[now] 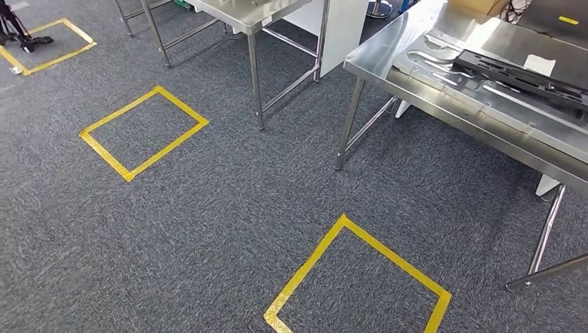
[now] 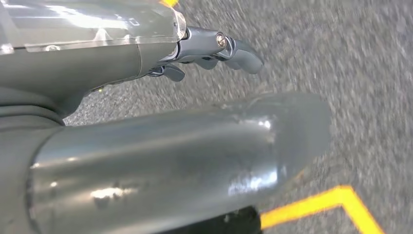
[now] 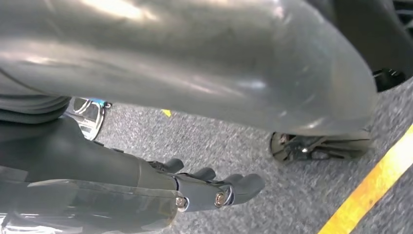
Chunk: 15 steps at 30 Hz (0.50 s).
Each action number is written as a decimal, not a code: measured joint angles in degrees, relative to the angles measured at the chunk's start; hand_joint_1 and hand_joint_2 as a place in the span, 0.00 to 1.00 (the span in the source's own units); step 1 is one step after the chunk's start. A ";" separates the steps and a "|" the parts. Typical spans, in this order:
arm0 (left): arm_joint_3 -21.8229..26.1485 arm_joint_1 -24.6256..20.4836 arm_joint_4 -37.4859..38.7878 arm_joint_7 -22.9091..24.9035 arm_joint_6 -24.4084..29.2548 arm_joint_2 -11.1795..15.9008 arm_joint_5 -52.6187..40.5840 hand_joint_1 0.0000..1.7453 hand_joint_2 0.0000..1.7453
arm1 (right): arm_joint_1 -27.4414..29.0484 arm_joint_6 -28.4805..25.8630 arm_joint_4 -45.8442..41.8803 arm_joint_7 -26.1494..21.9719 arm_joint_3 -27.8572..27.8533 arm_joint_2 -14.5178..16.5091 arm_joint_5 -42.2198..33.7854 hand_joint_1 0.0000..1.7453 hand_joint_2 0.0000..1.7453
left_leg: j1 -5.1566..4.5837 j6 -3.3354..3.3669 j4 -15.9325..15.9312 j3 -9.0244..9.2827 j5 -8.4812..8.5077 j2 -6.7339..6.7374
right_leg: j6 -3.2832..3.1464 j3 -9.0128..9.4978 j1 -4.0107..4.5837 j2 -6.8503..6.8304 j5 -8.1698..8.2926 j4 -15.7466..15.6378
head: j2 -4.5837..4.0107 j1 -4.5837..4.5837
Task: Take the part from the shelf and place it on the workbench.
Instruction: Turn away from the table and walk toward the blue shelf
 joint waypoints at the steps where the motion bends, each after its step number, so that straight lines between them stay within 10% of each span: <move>1: -0.10 -0.07 0.08 -0.03 0.05 0.02 -0.05 0.00 0.00 | 0.05 0.03 0.00 -0.10 0.00 -0.05 0.10 0.00 0.00 | -0.10 0.20 0.01 -0.18 0.12 -0.49 | -0.06 -1.89 0.05 0.79 -1.92 3.82 | 0.00 0.03; 4: -0.45 -0.08 0.42 -0.11 0.31 0.07 -0.30 0.00 0.00 | 0.12 0.04 0.00 -0.27 -0.01 -0.28 0.29 0.00 0.00 | -0.48 0.38 0.10 -0.40 0.23 -2.38 | -0.42 -4.73 0.16 1.29 -2.47 9.12 | 0.00 0.06; 8: -0.91 -0.13 0.81 -0.06 0.60 0.07 -0.55 0.00 0.00 | 0.16 0.10 0.01 -0.51 -0.03 -0.55 0.47 0.00 0.00 | -0.77 0.07 0.54 -0.53 0.22 -5.10 | -1.72 0.68 0.37 4.34 4.43 -3.33 | 0.00 0.04; 11: -1.07 -0.07 0.96 0.08 0.75 0.12 -0.76 0.00 0.00 | -0.02 0.37 0.02 -0.62 -0.04 -0.68 0.76 0.00 0.00 | -0.58 -1.01 0.46 -1.06 0.49 -6.69 | -2.11 1.53 0.59 4.60 4.67 -5.61 | 0.00 0.05; 15: -1.16 0.14 1.04 0.21 0.77 0.33 -1.06 0.00 0.00 | -0.05 0.51 0.03 -0.59 -0.04 -0.64 1.04 0.00 0.00 | -0.63 -2.01 5.61 -3.44 -2.88 -3.33 | -3.32 2.15 0.21 1.83 5.34 -6.91 | -0.01 -0.42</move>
